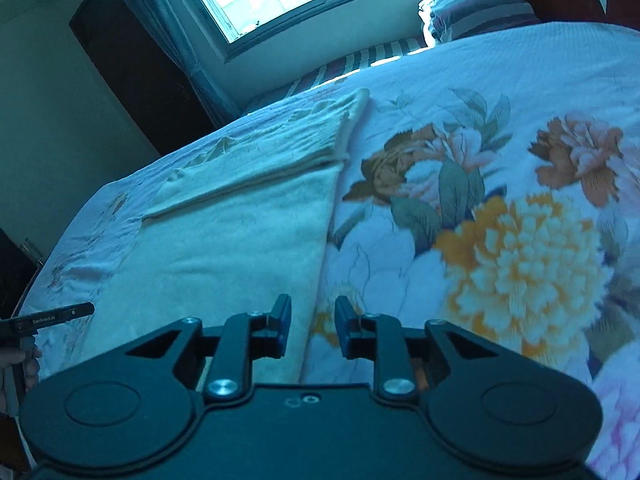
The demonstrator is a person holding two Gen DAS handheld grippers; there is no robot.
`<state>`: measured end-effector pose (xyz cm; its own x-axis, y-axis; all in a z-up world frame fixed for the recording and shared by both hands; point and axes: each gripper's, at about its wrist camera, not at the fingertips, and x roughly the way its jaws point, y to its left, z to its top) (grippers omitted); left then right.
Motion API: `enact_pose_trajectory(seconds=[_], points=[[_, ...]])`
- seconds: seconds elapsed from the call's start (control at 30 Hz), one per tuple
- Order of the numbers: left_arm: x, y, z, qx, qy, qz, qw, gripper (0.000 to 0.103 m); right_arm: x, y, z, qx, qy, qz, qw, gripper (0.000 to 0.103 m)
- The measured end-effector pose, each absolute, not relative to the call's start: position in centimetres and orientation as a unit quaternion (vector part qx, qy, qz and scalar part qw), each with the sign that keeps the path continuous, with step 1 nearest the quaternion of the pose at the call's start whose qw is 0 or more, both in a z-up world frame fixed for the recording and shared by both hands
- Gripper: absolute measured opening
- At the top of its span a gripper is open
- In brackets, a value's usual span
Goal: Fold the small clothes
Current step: 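Close both grippers on the sweater's long side edge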
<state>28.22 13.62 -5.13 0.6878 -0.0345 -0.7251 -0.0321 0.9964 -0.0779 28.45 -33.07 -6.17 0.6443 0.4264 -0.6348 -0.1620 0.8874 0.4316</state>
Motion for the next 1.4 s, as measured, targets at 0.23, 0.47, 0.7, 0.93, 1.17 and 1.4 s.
enact_pose_trajectory(seconds=[0.23,0.47,0.7,0.93,1.17,1.4], points=[[23.7,14.4,-6.1,-0.075,0.396,-0.024,0.915,0.052,21.3,-32.1,-7.2,0.196,0.414,0.136,0.878,0.026],[19.9,13.0,-6.2,-0.050,0.399,-0.047,0.915,0.052,16.7,-31.1,-8.0,0.276,0.408,0.110,0.863,0.037],[17.4,13.0,-6.0,-0.059,0.405,-0.076,0.909,0.052,14.4,-31.0,-8.7,0.324,0.408,0.102,0.847,0.038],[15.8,16.2,-6.9,-0.199,0.423,-0.165,0.868,0.051,12.3,-31.9,-9.9,0.400,0.395,0.101,0.821,0.038],[15.6,18.3,-9.6,-0.337,0.413,-0.183,0.826,0.051,11.8,-32.2,-10.8,0.438,0.393,0.118,0.800,0.038],[17.5,17.2,-9.8,-0.329,0.416,-0.184,0.828,0.039,13.1,-32.7,-11.4,0.457,0.386,0.131,0.790,0.036]])
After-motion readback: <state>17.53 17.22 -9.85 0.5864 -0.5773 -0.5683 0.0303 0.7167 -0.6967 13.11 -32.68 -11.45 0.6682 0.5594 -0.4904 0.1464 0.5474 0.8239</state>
